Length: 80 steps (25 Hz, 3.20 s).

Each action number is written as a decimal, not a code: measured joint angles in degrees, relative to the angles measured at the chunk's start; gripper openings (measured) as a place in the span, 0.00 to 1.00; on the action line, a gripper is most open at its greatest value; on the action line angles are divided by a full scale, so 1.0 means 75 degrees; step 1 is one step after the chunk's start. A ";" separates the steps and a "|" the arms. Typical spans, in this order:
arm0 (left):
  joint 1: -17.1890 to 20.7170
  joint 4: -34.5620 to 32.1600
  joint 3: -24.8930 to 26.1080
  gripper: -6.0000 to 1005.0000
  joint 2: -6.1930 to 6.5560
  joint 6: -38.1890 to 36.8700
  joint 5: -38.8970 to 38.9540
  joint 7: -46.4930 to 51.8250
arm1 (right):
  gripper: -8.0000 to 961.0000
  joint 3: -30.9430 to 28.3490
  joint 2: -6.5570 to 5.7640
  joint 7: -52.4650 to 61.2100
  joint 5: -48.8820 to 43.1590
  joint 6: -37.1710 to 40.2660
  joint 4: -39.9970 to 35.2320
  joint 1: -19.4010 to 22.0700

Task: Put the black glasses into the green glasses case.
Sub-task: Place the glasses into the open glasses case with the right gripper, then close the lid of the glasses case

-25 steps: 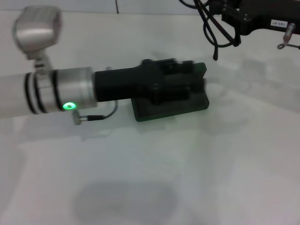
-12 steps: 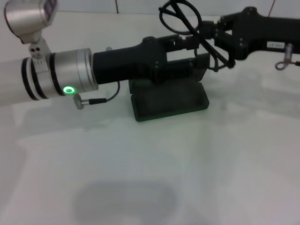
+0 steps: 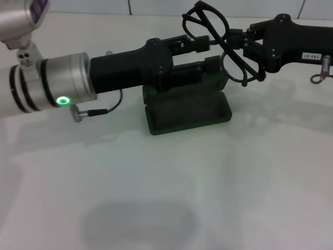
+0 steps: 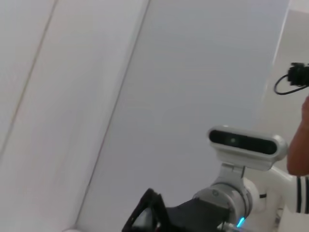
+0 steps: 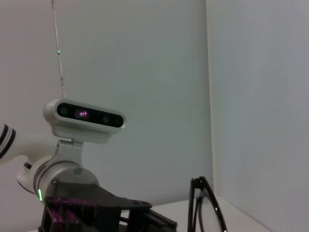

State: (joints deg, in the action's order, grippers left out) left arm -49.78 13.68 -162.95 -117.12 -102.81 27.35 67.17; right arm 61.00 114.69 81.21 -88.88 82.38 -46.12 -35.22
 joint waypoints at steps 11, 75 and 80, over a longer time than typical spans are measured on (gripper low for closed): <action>0.1520 0.0904 0.0003 0.69 0.0224 0.0125 0.2162 -0.0350 | 0.05 0.2595 0.0163 -0.1287 -0.1293 -0.2205 -0.1415 0.0353; -0.0741 0.0904 -0.0005 0.69 -0.0184 0.4372 -0.0562 0.1632 | 0.44 -0.1289 -0.0082 -0.0714 0.1415 -0.0268 0.0842 0.1317; -0.1141 0.0715 -0.0012 0.69 -0.0337 0.5415 -0.1181 0.1679 | 0.46 -0.1550 -0.0015 -0.0962 0.1421 -0.0261 0.1047 0.1505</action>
State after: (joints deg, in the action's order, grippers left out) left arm -58.33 19.04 -163.04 -119.64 -62.19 18.50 79.76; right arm 49.38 114.58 74.00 -78.23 80.42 -38.28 -23.93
